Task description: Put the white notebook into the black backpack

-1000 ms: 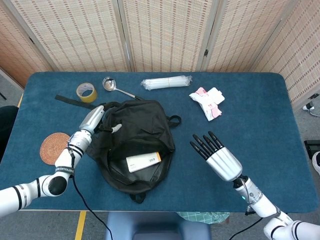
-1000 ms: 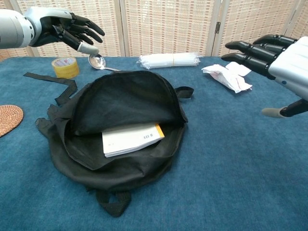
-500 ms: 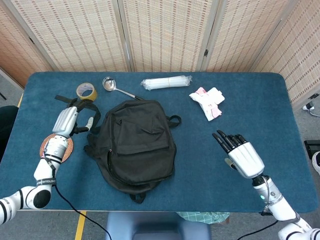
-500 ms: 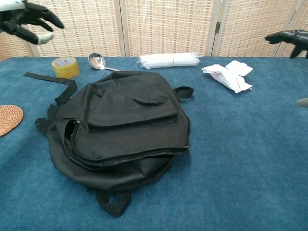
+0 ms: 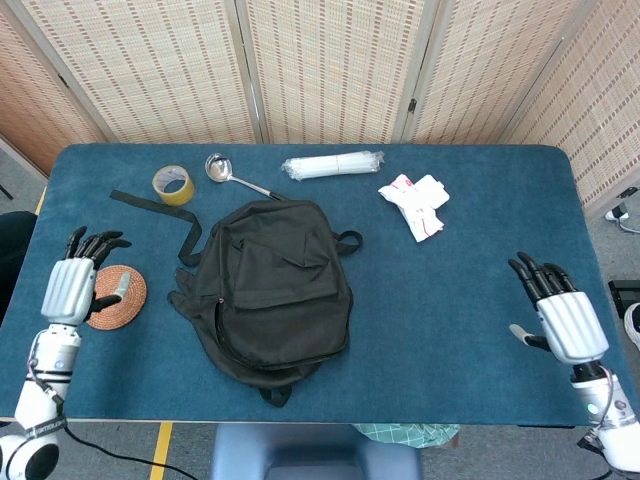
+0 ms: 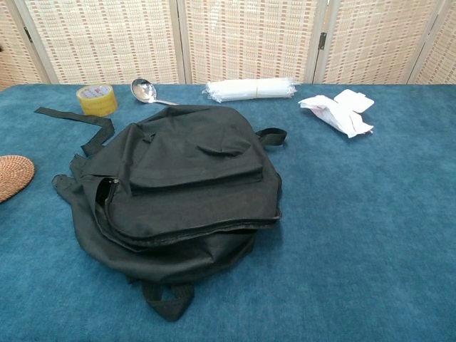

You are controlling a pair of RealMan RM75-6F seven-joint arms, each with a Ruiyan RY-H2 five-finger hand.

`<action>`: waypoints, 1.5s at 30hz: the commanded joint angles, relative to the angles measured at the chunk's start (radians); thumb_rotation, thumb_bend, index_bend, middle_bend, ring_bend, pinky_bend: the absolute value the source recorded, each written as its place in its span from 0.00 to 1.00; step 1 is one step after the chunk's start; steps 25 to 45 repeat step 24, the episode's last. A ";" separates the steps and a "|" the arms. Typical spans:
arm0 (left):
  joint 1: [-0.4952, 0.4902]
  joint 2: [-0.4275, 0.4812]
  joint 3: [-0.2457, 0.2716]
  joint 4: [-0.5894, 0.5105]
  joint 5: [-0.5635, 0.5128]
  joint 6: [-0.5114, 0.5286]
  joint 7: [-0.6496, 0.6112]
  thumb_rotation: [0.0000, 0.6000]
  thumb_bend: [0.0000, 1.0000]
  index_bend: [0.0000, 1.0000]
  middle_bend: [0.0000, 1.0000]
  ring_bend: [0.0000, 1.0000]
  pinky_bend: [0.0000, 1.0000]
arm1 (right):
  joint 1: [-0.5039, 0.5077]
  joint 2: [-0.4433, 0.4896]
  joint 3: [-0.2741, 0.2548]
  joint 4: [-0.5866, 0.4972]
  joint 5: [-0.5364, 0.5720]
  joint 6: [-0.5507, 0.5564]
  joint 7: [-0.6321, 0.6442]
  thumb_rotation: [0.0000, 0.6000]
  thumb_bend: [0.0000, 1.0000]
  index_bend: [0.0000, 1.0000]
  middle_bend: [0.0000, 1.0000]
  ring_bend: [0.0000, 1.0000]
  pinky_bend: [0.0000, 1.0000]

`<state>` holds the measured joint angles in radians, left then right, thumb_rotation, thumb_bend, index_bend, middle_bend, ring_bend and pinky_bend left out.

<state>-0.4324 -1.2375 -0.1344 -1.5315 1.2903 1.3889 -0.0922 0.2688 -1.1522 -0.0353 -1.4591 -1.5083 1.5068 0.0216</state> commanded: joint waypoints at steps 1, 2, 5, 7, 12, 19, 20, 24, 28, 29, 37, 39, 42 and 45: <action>0.080 0.007 0.055 -0.023 0.066 0.085 0.022 1.00 0.48 0.31 0.24 0.19 0.00 | -0.035 0.021 0.006 -0.022 0.022 0.018 0.022 1.00 0.10 0.04 0.06 0.17 0.13; 0.097 0.008 0.065 -0.027 0.079 0.102 0.028 1.00 0.48 0.31 0.24 0.19 0.00 | -0.048 0.026 0.010 -0.025 0.028 0.027 0.026 1.00 0.10 0.03 0.06 0.17 0.13; 0.138 0.003 0.081 -0.033 0.107 0.150 0.036 1.00 0.47 0.30 0.23 0.19 0.00 | -0.078 0.031 0.015 -0.028 0.039 0.047 0.028 1.00 0.10 0.03 0.06 0.17 0.13; 0.159 -0.003 0.088 -0.031 0.122 0.177 0.040 1.00 0.47 0.30 0.23 0.19 0.00 | -0.094 0.029 0.018 -0.027 0.041 0.059 0.026 1.00 0.10 0.03 0.06 0.16 0.13; 0.201 -0.001 0.114 -0.045 0.149 0.200 0.083 1.00 0.47 0.30 0.23 0.19 0.00 | -0.129 0.015 0.031 -0.020 0.047 0.086 0.018 1.00 0.10 0.03 0.06 0.16 0.13; 0.248 0.003 0.131 -0.064 0.158 0.209 0.111 1.00 0.47 0.29 0.23 0.18 0.00 | -0.155 0.009 0.041 -0.025 0.041 0.092 0.008 1.00 0.10 0.03 0.06 0.16 0.13; 0.252 0.006 0.134 -0.069 0.160 0.204 0.116 1.00 0.47 0.29 0.23 0.18 0.00 | -0.157 0.009 0.043 -0.026 0.039 0.089 0.007 1.00 0.10 0.03 0.06 0.16 0.13; 0.262 0.009 0.136 -0.077 0.167 0.196 0.131 1.00 0.47 0.28 0.22 0.18 0.00 | -0.160 0.005 0.049 -0.028 0.032 0.079 0.006 1.00 0.10 0.03 0.06 0.16 0.13; 0.262 0.009 0.136 -0.077 0.167 0.196 0.131 1.00 0.47 0.28 0.22 0.18 0.00 | -0.160 0.005 0.049 -0.028 0.032 0.079 0.006 1.00 0.10 0.03 0.06 0.16 0.13; 0.262 0.009 0.136 -0.077 0.167 0.196 0.131 1.00 0.47 0.28 0.22 0.18 0.00 | -0.160 0.005 0.049 -0.028 0.032 0.079 0.006 1.00 0.10 0.03 0.06 0.16 0.13; 0.262 0.009 0.136 -0.077 0.167 0.196 0.131 1.00 0.47 0.28 0.22 0.18 0.00 | -0.160 0.005 0.049 -0.028 0.032 0.079 0.006 1.00 0.10 0.03 0.06 0.16 0.13; 0.262 0.009 0.136 -0.077 0.167 0.196 0.131 1.00 0.47 0.28 0.22 0.18 0.00 | -0.160 0.005 0.049 -0.028 0.032 0.079 0.006 1.00 0.10 0.03 0.06 0.16 0.13; 0.262 0.009 0.136 -0.077 0.167 0.196 0.131 1.00 0.47 0.28 0.22 0.18 0.00 | -0.160 0.005 0.049 -0.028 0.032 0.079 0.006 1.00 0.10 0.03 0.06 0.16 0.13; 0.262 0.009 0.136 -0.077 0.167 0.196 0.131 1.00 0.47 0.28 0.22 0.18 0.00 | -0.160 0.005 0.049 -0.028 0.032 0.079 0.006 1.00 0.10 0.03 0.06 0.16 0.13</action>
